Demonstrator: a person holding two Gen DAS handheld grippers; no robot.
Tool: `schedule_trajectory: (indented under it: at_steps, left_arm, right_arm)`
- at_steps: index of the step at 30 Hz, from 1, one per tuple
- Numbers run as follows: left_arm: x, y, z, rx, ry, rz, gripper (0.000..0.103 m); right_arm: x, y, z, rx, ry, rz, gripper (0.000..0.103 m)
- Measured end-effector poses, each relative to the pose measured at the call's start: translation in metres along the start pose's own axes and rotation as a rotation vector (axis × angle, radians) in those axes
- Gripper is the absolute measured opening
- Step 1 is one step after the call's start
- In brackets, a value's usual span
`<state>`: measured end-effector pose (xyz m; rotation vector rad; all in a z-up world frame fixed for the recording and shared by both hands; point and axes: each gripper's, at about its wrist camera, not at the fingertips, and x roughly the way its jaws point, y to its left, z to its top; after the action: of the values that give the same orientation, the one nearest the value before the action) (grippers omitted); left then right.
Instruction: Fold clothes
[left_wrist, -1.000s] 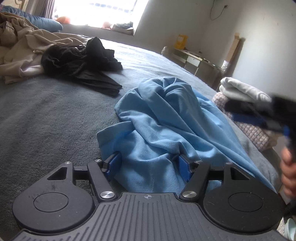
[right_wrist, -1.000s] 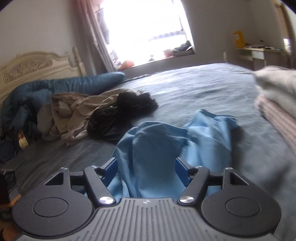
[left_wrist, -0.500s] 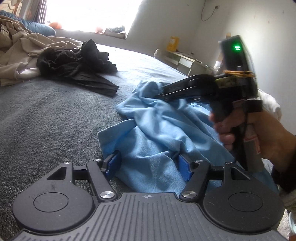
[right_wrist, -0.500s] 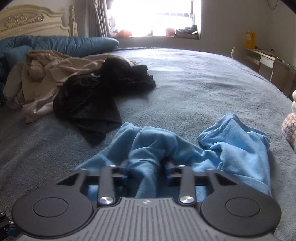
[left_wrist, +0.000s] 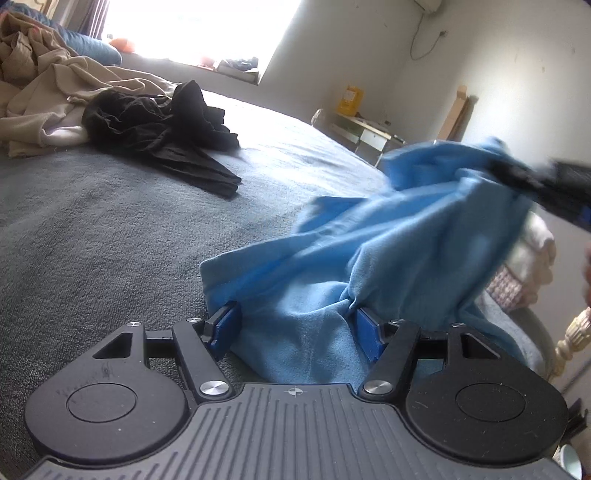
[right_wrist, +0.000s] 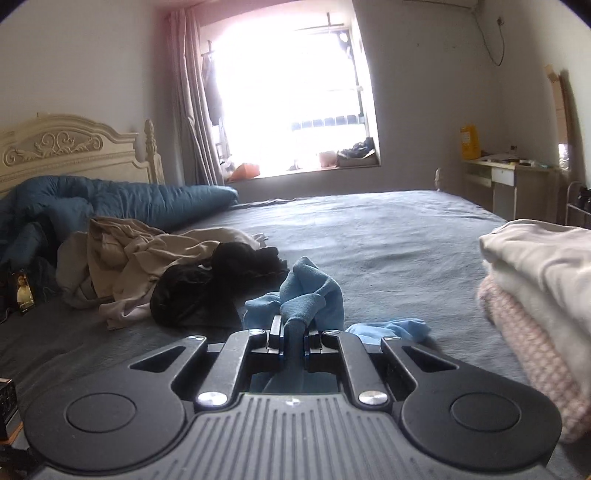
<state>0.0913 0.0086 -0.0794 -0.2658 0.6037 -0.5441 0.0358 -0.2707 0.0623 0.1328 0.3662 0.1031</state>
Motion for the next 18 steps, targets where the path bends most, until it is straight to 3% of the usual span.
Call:
schedule_trajectory:
  at_steps: [9, 18]
  left_arm:
    - [-0.001, 0.001, 0.000, -0.019, -0.006, -0.041, 0.067]
    - [-0.007, 0.002, 0.001, -0.044, -0.019, -0.076, 0.067]
  right_arm:
    - [-0.090, -0.043, -0.047, 0.108, 0.009, -0.114, 0.010]
    - [-0.092, -0.075, -0.109, 0.163, 0.222, -0.318, 0.013]
